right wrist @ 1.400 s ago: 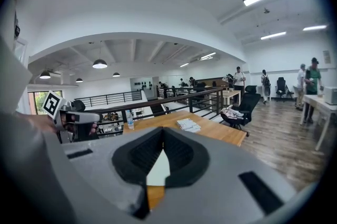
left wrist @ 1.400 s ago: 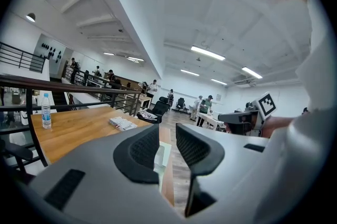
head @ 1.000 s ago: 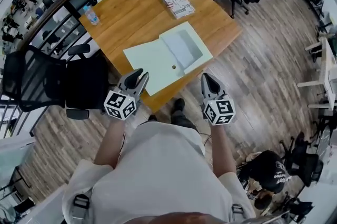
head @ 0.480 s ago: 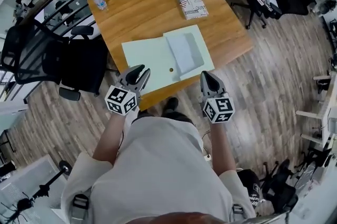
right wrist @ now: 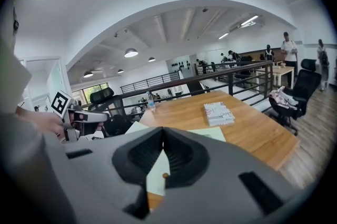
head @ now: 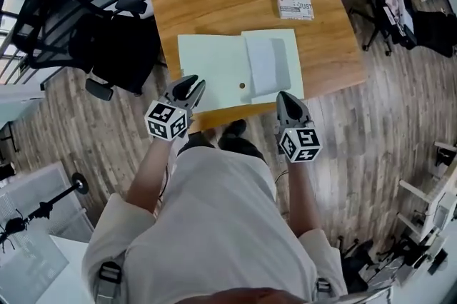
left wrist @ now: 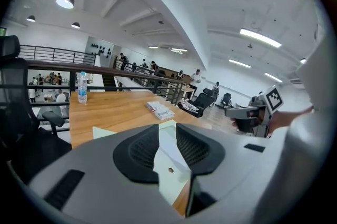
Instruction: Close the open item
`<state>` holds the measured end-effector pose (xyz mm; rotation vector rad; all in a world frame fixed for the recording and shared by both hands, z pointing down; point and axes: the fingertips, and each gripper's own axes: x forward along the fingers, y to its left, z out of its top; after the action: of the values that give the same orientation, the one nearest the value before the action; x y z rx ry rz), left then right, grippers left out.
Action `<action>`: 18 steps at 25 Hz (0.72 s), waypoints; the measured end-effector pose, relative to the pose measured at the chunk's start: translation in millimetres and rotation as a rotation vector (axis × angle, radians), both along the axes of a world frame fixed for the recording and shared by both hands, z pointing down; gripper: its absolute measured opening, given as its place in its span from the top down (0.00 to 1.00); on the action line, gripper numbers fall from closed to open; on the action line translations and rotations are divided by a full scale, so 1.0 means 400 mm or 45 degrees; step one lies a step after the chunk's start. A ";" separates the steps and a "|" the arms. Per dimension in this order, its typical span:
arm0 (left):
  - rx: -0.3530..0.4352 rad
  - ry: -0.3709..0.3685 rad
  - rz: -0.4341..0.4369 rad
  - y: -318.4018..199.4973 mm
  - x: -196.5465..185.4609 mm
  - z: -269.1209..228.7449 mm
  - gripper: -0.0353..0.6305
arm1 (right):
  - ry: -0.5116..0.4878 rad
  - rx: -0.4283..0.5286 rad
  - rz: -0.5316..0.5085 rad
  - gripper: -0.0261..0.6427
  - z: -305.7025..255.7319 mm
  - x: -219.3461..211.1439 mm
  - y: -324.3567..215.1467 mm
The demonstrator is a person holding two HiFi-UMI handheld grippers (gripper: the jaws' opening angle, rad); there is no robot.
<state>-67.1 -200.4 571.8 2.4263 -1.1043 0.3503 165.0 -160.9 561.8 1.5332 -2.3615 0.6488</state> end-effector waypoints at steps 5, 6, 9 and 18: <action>-0.060 -0.059 -0.095 -0.024 -0.036 0.060 0.80 | -0.033 -0.051 -0.056 0.96 0.057 -0.001 -0.028; -0.069 -0.074 -0.110 -0.028 -0.046 0.071 0.80 | -0.037 -0.061 -0.069 0.96 0.067 -0.006 -0.033; -0.103 -0.117 -0.148 -0.039 -0.083 0.113 0.79 | -0.046 -0.088 -0.098 0.96 0.094 -0.024 -0.052; -0.278 -0.185 -0.229 -0.033 -0.199 0.279 0.79 | -0.059 -0.138 -0.117 0.96 0.132 -0.105 -0.080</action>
<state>-146.7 -213.6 683.5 2.1209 -1.2653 0.5638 123.1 -192.9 614.7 1.3698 -2.3723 0.7851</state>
